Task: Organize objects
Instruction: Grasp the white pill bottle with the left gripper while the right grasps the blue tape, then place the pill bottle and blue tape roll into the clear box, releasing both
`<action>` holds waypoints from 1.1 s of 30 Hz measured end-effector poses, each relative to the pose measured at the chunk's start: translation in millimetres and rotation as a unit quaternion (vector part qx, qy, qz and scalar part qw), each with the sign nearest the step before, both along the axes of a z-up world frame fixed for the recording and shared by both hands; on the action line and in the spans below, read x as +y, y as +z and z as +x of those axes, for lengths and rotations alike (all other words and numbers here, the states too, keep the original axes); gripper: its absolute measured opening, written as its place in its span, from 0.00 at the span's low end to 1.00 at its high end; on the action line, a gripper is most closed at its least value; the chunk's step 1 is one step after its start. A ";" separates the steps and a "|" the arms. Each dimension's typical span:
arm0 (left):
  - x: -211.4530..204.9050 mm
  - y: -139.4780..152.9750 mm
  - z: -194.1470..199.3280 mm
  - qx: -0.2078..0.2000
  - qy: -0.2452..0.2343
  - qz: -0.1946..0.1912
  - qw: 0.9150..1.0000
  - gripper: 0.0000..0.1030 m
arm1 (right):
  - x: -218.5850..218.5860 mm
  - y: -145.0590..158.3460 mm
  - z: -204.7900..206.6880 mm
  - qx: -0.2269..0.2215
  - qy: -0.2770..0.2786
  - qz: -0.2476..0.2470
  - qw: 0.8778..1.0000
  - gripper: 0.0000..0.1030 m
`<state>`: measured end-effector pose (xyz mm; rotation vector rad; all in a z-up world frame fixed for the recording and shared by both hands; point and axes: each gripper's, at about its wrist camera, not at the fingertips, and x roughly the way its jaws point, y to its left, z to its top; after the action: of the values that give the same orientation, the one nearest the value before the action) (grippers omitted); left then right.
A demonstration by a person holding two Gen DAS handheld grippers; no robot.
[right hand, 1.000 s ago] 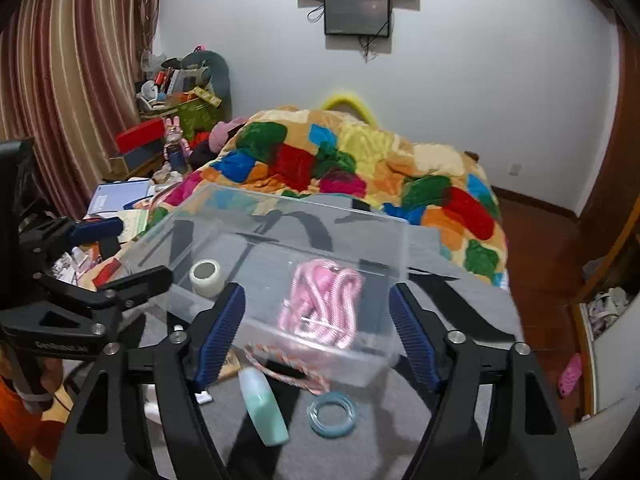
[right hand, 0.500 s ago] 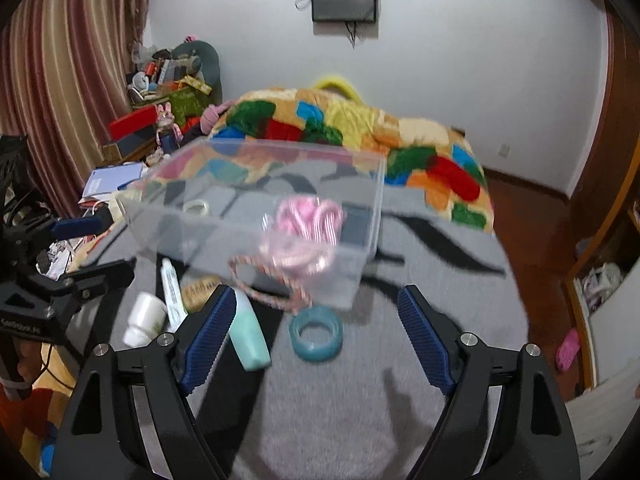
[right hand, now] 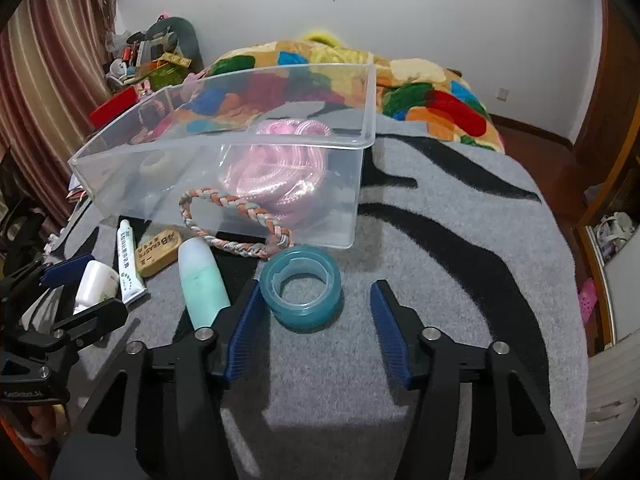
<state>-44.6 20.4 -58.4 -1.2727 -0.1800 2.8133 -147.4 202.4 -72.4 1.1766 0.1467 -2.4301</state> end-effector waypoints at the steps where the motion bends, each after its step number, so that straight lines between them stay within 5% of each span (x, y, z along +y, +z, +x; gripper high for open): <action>1: -0.6 0.2 0.7 0.001 0.001 0.000 1.000 0.67 | -0.4 0.6 1.5 0.002 0.000 -0.001 1.000 0.35; 8: -6.7 2.4 5.4 0.005 -0.004 0.015 1.000 0.29 | 1.5 5.8 13.8 0.012 0.002 -0.014 1.000 0.35; 15: -10.8 16.1 14.9 0.029 -0.002 0.009 1.000 0.28 | 3.5 27.7 31.6 0.039 0.013 -0.028 0.999 0.35; 28: -30.6 93.8 4.3 0.120 0.005 -0.003 0.993 0.28 | -12.7 101.9 37.8 0.118 0.034 -0.064 0.990 0.35; 33: -36.8 108.4 -15.6 0.122 0.003 -0.003 0.993 0.28 | -30.0 118.5 26.6 0.134 0.042 -0.061 0.988 0.35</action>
<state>-60.2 -16.4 50.0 -0.9189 -0.1657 2.9434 -120.8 172.4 46.2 0.7725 0.1232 -2.4735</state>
